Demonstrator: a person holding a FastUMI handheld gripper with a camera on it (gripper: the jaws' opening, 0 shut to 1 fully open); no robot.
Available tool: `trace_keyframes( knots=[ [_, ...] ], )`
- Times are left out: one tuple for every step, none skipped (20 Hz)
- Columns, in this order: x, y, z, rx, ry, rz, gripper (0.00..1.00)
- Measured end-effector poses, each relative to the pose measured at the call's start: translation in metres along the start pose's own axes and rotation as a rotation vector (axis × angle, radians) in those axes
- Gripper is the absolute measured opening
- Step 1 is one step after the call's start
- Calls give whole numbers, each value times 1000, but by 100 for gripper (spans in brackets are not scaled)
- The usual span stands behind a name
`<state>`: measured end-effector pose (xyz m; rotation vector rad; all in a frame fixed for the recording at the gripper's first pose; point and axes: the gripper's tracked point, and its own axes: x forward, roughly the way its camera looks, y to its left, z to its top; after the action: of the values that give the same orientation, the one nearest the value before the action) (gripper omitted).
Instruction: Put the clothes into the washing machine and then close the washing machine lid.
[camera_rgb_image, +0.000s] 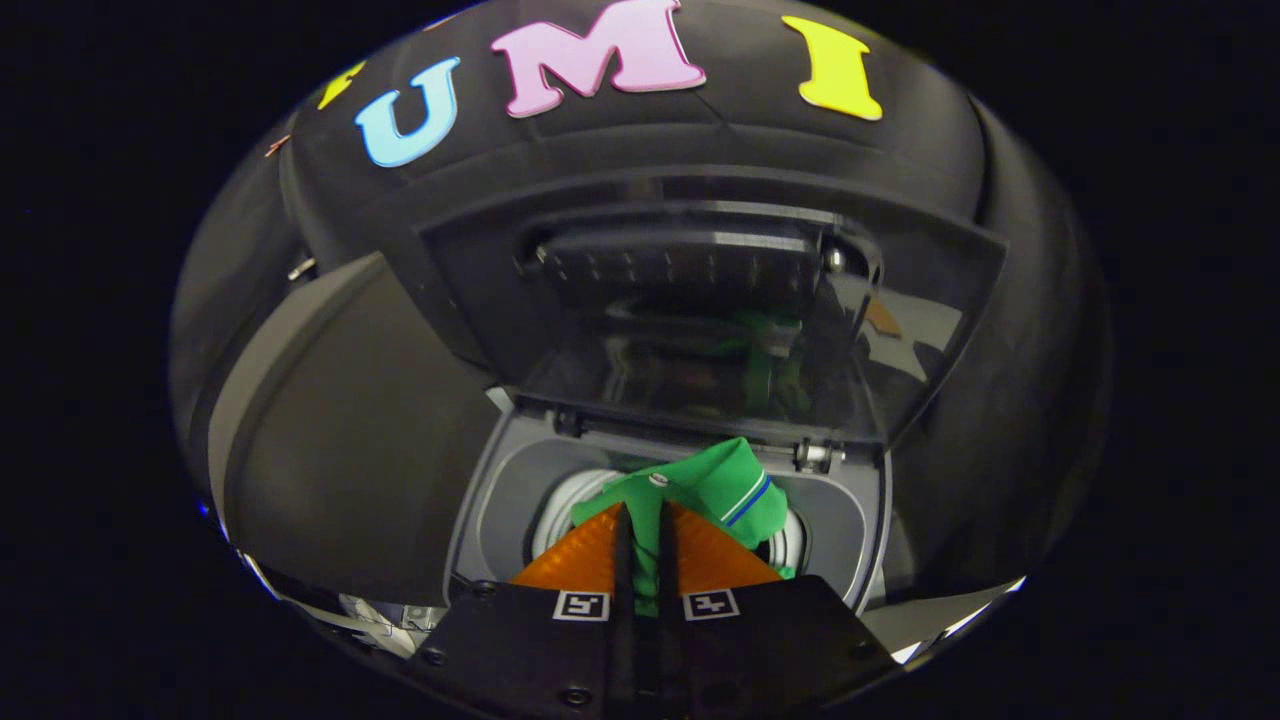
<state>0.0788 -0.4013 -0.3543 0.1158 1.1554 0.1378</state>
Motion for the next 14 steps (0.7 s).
trace_keyframes(
  knots=[
    [10, -2, -11, -19, 24, -15, 12],
    [18, -6, -21, -53, 40, -28, 12],
    [23, -9, -27, -78, 51, -40, 12],
    [28, -10, -34, -86, 67, -48, 12],
    [31, -8, -41, -66, 81, -47, 12],
    [33, -7, -46, -28, 94, -42, 12],
    [36, -7, -50, 13, 106, -41, 12],
    [40, -11, -53, 45, 119, -51, 12],
    [43, -15, -56, 67, 128, -56, 12],
    [47, -18, -59, 73, 142, -65, 12],
    [48, -22, -64, 71, 164, -76, 12],
    [49, -25, -67, 81, 175, -74, 14],
    [50, -27, -66, 76, 172, -85, 14],
    [50, -29, -65, 70, 168, -91, 16]
  ],
)
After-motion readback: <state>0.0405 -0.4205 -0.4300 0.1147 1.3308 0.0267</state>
